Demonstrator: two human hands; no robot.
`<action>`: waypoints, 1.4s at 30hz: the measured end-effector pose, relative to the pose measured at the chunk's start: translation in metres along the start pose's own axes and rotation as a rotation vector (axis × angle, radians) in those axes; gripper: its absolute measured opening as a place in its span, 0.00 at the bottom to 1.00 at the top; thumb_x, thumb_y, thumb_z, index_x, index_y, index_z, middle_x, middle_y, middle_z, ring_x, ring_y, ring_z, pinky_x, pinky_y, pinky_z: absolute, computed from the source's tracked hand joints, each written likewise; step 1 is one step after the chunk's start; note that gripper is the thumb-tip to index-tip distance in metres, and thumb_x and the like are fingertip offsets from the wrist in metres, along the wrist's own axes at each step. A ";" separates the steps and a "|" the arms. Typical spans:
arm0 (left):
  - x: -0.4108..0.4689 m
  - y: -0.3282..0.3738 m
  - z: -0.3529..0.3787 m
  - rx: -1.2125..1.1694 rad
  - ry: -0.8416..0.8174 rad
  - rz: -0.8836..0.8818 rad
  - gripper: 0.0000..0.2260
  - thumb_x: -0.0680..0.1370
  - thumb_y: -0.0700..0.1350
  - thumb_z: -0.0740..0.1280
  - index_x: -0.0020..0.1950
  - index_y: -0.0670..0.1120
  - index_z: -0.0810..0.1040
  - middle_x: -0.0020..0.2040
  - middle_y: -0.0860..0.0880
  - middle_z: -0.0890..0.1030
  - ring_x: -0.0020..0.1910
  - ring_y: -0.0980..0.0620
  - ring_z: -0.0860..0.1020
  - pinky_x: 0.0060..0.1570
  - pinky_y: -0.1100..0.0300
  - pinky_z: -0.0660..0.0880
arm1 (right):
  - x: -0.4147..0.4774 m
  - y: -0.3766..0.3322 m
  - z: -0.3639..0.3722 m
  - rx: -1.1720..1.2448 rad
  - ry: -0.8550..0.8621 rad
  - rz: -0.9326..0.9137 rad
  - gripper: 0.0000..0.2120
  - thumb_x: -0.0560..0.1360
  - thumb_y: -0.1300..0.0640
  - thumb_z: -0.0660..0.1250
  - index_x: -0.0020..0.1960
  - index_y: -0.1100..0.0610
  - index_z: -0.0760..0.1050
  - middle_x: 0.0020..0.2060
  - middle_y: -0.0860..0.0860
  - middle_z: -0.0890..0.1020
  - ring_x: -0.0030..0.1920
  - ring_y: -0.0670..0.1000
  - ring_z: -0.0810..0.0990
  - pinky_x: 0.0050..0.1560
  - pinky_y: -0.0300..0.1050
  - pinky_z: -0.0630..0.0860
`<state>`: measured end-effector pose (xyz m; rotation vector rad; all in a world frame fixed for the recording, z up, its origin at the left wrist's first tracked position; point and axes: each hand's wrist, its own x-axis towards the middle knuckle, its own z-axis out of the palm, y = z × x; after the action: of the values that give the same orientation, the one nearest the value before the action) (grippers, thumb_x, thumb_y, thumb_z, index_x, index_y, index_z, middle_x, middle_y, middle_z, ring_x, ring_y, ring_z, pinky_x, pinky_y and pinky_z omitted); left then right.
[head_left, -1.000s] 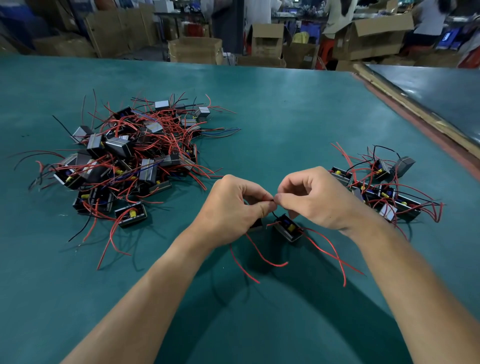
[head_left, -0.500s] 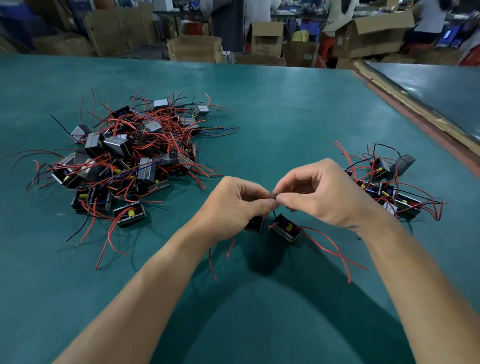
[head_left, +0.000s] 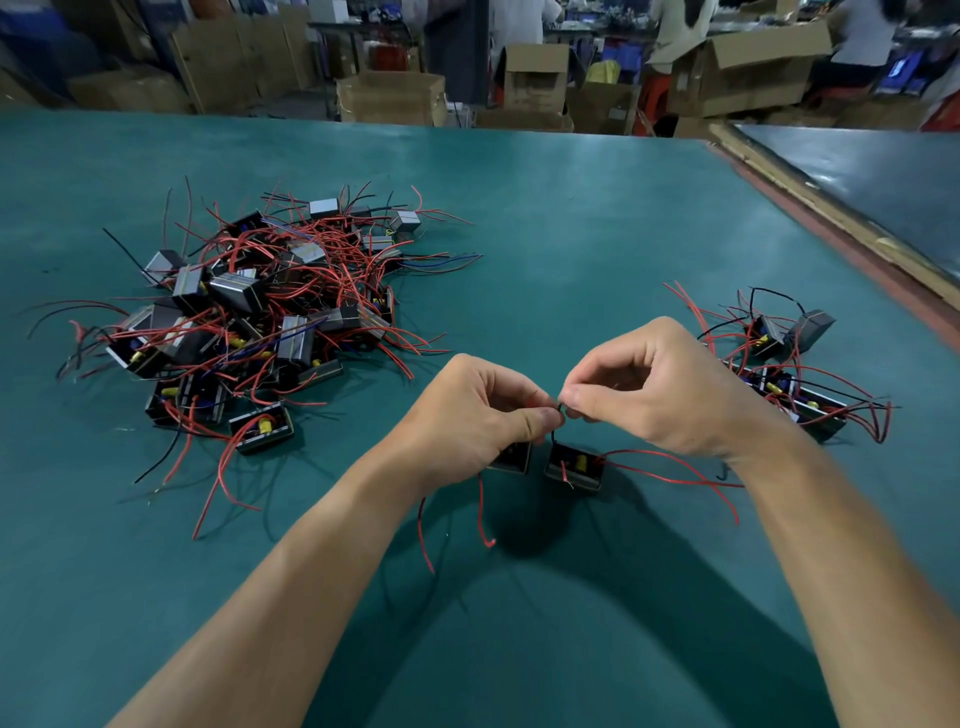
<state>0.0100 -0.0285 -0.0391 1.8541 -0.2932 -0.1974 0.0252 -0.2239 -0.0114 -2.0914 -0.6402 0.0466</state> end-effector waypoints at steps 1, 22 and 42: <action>0.000 0.000 0.000 -0.005 0.005 -0.002 0.04 0.74 0.42 0.74 0.40 0.47 0.85 0.32 0.52 0.83 0.33 0.56 0.76 0.40 0.60 0.73 | -0.001 -0.001 -0.001 0.009 -0.021 0.004 0.07 0.73 0.65 0.73 0.39 0.56 0.85 0.33 0.51 0.86 0.35 0.54 0.84 0.41 0.55 0.80; -0.001 -0.001 0.002 0.133 0.100 0.150 0.07 0.75 0.38 0.72 0.38 0.47 0.83 0.21 0.60 0.72 0.20 0.63 0.66 0.25 0.74 0.61 | 0.005 0.007 0.008 0.149 -0.017 0.145 0.10 0.75 0.65 0.70 0.36 0.57 0.81 0.29 0.51 0.82 0.28 0.47 0.77 0.32 0.41 0.77; 0.000 -0.002 0.001 0.027 0.072 0.087 0.05 0.74 0.40 0.74 0.38 0.46 0.85 0.29 0.55 0.79 0.26 0.60 0.70 0.32 0.65 0.69 | 0.004 0.009 0.009 -0.038 -0.063 0.018 0.10 0.78 0.63 0.67 0.39 0.54 0.78 0.31 0.48 0.80 0.32 0.46 0.76 0.38 0.48 0.77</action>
<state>0.0093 -0.0291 -0.0410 1.8670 -0.3274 -0.0675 0.0303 -0.2192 -0.0234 -2.1391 -0.6654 0.1117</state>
